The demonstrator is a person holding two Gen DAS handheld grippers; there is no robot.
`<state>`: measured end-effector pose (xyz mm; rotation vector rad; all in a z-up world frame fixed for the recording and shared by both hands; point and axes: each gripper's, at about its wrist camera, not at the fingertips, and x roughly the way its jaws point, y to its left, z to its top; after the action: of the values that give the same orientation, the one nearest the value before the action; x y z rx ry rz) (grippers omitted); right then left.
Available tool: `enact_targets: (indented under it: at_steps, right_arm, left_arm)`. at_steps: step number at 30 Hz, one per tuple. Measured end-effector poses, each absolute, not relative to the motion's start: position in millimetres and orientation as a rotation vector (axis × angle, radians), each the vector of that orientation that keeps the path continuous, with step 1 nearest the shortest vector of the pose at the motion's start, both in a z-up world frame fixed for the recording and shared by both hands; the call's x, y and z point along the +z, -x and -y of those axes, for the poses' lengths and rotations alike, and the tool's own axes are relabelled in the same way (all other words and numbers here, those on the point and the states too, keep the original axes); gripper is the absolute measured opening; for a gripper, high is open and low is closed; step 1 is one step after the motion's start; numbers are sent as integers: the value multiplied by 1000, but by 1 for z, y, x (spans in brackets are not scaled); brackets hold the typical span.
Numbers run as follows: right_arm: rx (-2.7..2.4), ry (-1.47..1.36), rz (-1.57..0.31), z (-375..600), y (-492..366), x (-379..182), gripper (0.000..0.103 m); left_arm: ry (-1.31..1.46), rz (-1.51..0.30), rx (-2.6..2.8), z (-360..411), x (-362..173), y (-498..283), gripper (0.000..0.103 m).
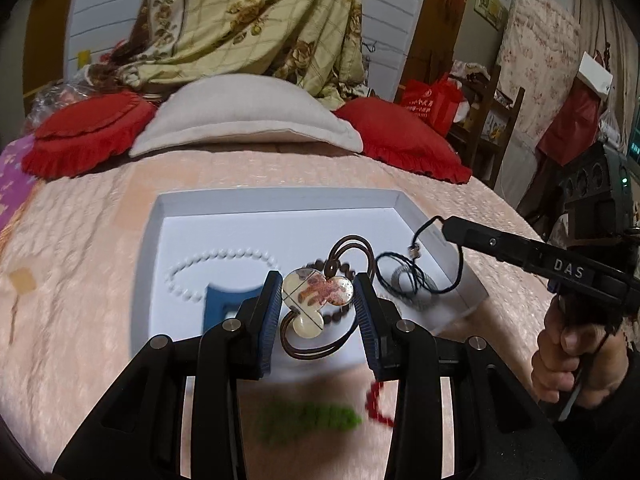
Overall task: Organize jewelry
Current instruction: 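Lower the pendant and black hair tie into the tray and open both tools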
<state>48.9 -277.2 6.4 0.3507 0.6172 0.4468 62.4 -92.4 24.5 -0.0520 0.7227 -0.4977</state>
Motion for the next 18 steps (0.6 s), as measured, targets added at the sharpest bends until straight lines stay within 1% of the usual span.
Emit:
enact_targets:
  at_steps: [3,9,13,16,18]
  right_arm:
    - [445,-386,-639,279,-73,0,3]
    - [459,-519,-692,284,-114,-25,3]
    - [320,-555,-765,296,-131,-51,3]
    - [239,-554,-781,307,-132,-57,3]
    - [224,-579,-777,315,-132,-57,7]
  left_arm:
    - [34,-753,-475,106,12,-82,35]
    - [-15,-788,-454,116,-13,-88,35]
    - [-28,-796,-451,117,-21,-90,35]
    - [-43,-789,-451,118,-22,-89,36]
    - [-45,-783,-452,117,-22,-88,36]
